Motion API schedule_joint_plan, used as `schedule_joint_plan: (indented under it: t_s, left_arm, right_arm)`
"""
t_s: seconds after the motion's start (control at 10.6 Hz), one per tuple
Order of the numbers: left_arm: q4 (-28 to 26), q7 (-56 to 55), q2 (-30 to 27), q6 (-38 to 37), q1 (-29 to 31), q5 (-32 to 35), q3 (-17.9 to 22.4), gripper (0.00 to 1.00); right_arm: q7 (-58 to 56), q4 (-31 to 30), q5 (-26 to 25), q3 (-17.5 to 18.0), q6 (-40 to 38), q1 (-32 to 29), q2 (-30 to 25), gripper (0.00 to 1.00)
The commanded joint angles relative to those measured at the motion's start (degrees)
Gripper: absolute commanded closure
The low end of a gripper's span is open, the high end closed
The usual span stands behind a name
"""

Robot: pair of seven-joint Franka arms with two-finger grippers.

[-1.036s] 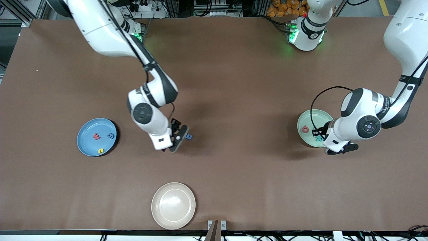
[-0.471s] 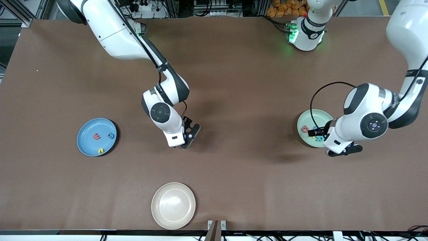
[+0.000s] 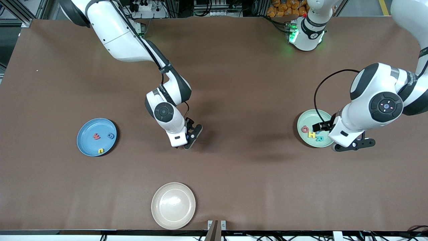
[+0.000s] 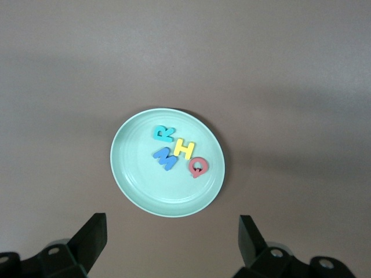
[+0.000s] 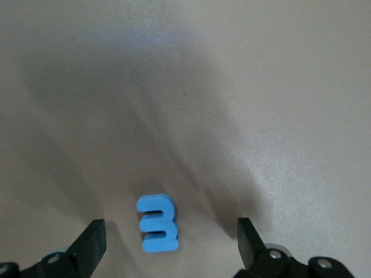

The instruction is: Sort upper and lower case letters into plates

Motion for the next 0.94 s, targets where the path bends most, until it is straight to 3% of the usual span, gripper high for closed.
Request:
schedule_joint_plan:
  t_s: [0.0,0.09,0.28,0.38,0.57,0.85]
  left_arm:
    - [-0.5,2.0,-3.9,-1.2,0.4,-1.1,-0.5,0.00]
    - [-0.3,3.0,-4.2,-1.3,0.4,-1.3,-0.4,0.00]
    - [0.5,6.0,-6.4,-2.1,0.3,-4.2,0.0,0.00]
    - [1.0,6.1,-8.5,-2.5,-0.9,-6.6,2.0,0.00]
    - [2.9,9.0,-13.3,-3.2,-12.4,-10.5,15.2,0.00]
    - [2.9,20.5,-17.8,-3.4,-25.0,-20.6,35.0,0.00]
  right_arm:
    - [1.2,1.3,-2.9,-0.4,3.1,0.3,1.7,0.76]
    - [1.0,1.1,-3.1,-0.4,5.1,-0.1,1.8,0.95]
    - [1.0,0.9,-3.0,-0.4,4.8,-0.3,1.7,0.96]
    - [1.1,0.9,-3.0,-0.4,4.6,-0.6,1.5,0.98]
    - [0.9,0.6,-3.0,-0.4,4.0,-3.4,0.1,1.00]
    - [0.5,0.7,-3.0,-0.4,-5.0,-11.0,-4.6,1.00]
